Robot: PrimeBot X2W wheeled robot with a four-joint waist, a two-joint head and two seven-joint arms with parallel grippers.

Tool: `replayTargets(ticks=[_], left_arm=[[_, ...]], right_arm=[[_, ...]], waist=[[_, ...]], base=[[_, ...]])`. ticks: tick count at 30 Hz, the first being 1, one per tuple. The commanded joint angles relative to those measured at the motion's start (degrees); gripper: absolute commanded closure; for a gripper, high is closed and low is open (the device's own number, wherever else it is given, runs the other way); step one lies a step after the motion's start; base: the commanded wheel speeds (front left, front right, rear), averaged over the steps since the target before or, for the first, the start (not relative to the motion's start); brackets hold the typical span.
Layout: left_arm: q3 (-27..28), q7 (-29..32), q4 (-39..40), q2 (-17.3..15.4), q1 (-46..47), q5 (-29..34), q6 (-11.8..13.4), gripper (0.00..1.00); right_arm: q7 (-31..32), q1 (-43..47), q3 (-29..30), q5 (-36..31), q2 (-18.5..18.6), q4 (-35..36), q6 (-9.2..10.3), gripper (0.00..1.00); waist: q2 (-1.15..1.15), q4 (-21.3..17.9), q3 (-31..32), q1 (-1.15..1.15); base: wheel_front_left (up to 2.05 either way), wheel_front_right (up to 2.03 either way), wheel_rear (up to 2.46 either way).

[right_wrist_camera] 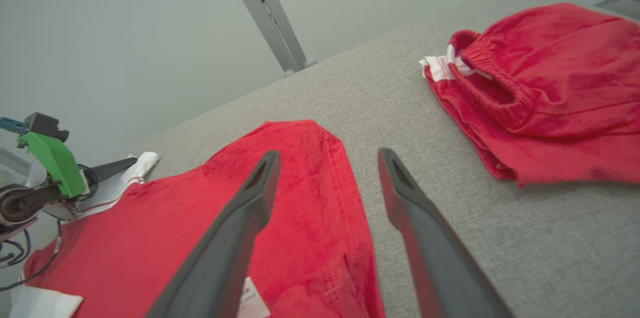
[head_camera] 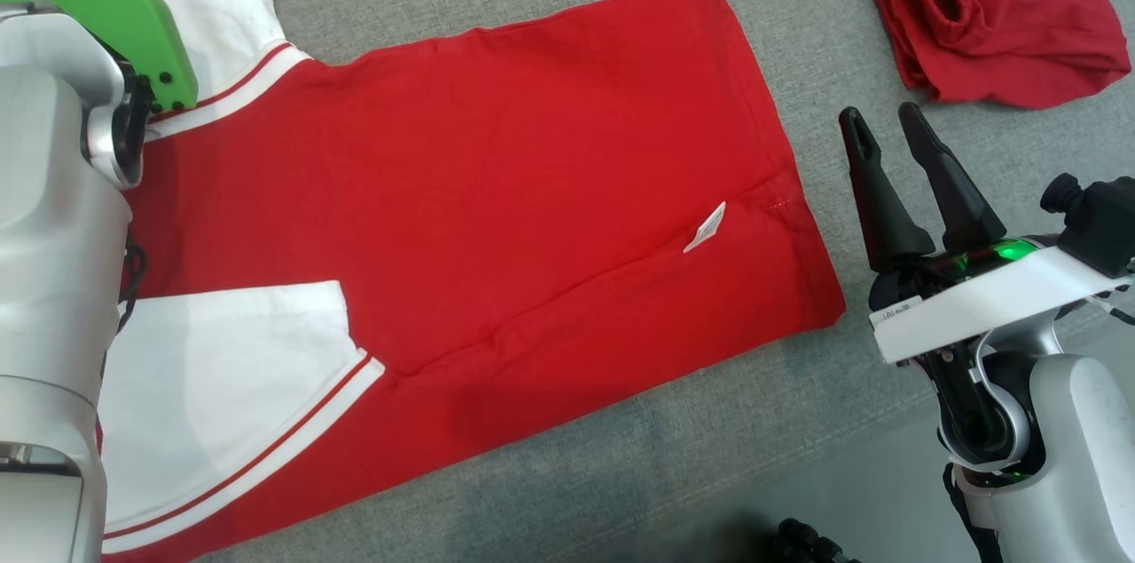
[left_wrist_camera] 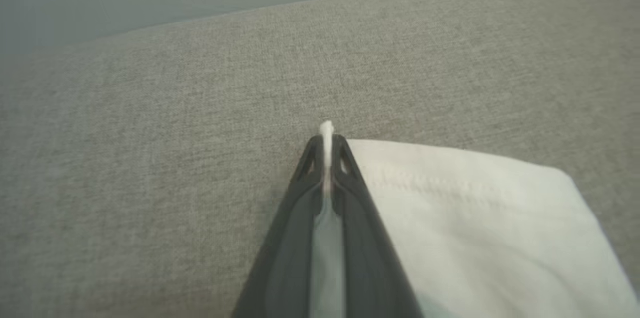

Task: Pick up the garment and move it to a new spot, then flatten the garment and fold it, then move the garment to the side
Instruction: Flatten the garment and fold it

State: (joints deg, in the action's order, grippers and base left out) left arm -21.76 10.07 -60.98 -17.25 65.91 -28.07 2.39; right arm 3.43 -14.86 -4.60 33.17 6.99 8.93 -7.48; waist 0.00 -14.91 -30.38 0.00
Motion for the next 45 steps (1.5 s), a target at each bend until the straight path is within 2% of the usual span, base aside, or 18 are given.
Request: replayTargets(ticks=[1, 5, 11, 19, 26, 31, 36, 45], left_arm=[[-0.1, 0.4, -1.3, -0.4, -1.7, -0.2, -0.7, 1.0], [-0.3, -1.2, -1.3, 0.0, -2.0, -0.4, -1.4, 1.0], [0.4, -4.6, -0.6, 1.7, -3.1, -2.5, -4.2, 1.0], [0.7, -9.8, 2.1, 3.8, -7.2, -5.0, -7.8, 1.0], [0.2, -13.4, 7.6, 4.4, -14.0, -6.9, -9.3, 1.0], [-0.3, -14.5, 13.0, 3.7, -19.3, -7.9, -9.4, 1.0], [0.2, -15.0, 19.7, 3.5, -23.5, -8.8, -8.0, 1.0], [1.0, -14.0, 28.3, 2.9, -26.6, -9.7, -4.6, 1.0]], right_arm=[[-0.1, -0.1, -0.2, 0.1, 0.0, -0.2, -0.02, 0.0], [-0.1, -0.7, -0.3, -0.1, 0.3, -0.5, -0.02, 0.0], [0.8, -1.6, 1.0, -0.7, 1.1, -2.3, -0.02, 0.0], [3.3, -4.1, 2.9, -2.1, 4.4, -8.2, -0.02, 0.0], [4.5, -5.5, 3.6, -2.9, 5.5, -13.0, -0.02, 0.0], [5.4, -4.7, 3.4, -2.8, 5.7, -14.9, -0.02, 0.0], [7.8, -7.7, 3.8, -4.0, 7.2, -18.1, -0.02, 0.0], [12.1, -18.4, 1.7, -7.6, 10.0, -30.3, -0.02, 0.0]], waist=[[0.0, 0.7, 1.0, 0.0], [0.0, 1.4, 1.9, 0.0], [0.0, 3.3, 4.9, 0.0], [0.0, 7.2, 10.3, 0.0], [0.0, 10.7, 14.4, 0.0], [0.0, 12.5, 16.5, 0.0], [0.0, 13.9, 16.6, 0.0], [0.0, 16.0, 13.2, 0.0]], base=[[0.0, 0.0, 0.0], [0.0, 0.0, 0.0], [0.0, 0.0, 0.0], [0.0, 0.0, 0.0], [0.0, 0.0, 0.0], [0.0, 0.0, 0.0], [0.0, 0.0, 0.0], [0.0, 0.0, 0.0]])
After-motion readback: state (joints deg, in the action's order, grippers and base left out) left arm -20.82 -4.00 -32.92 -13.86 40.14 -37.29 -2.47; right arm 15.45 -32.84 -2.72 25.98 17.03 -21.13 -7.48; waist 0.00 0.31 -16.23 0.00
